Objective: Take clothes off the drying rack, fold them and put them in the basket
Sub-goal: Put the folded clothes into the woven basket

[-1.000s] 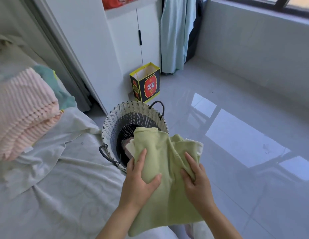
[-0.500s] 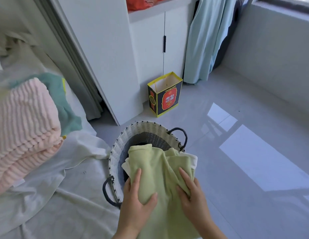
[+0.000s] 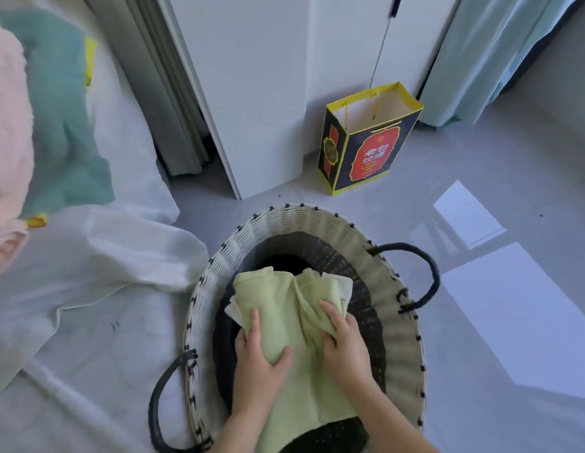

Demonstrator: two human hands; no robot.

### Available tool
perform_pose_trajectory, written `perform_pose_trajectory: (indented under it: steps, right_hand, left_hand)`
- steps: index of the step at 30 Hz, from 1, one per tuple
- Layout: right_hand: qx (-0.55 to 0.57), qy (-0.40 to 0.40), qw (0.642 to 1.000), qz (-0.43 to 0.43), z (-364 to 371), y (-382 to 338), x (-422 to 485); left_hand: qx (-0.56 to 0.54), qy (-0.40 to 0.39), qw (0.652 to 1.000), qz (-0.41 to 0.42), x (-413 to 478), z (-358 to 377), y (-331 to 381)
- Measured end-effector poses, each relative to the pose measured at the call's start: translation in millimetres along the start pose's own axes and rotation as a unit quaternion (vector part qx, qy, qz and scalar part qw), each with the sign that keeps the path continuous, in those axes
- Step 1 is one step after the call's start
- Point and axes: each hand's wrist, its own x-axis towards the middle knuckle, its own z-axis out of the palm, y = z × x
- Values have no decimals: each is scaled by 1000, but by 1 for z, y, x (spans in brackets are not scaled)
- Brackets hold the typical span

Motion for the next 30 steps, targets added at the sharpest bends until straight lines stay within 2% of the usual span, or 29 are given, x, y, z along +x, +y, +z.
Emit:
perform_pose_trajectory:
  steps: [8,15,19,21,23,25,27,30]
  right_hand:
    - [-13,-21,1000,-1,64,69,66]
    - [-16,-27,999,-37,104,109,110]
    - [-22,-56,998,-5,110,132,123]
    - [-139,-42,989,2,109,137,123]
    - [-289,32,955,-57,110,140,118]
    - [-322,63,933,-145,117,139,107]
    - [-320,-2,926,-199,127,139,97]
    - [-324,-111,928,-145,132,144,96]
  left_hand:
    - [-35,0,997,-75,53,58,-64]
    - [-41,9,997,-68,92,82,-110]
    - [-31,21,997,-71,100,91,-136]
    - [15,25,997,-72,100,96,-145]
    - [155,38,987,-20,97,104,-149]
    - [263,20,964,17,96,112,-150]
    - [294,4,955,28,95,116,-153]
    - [301,-13,953,42,100,115,-169]
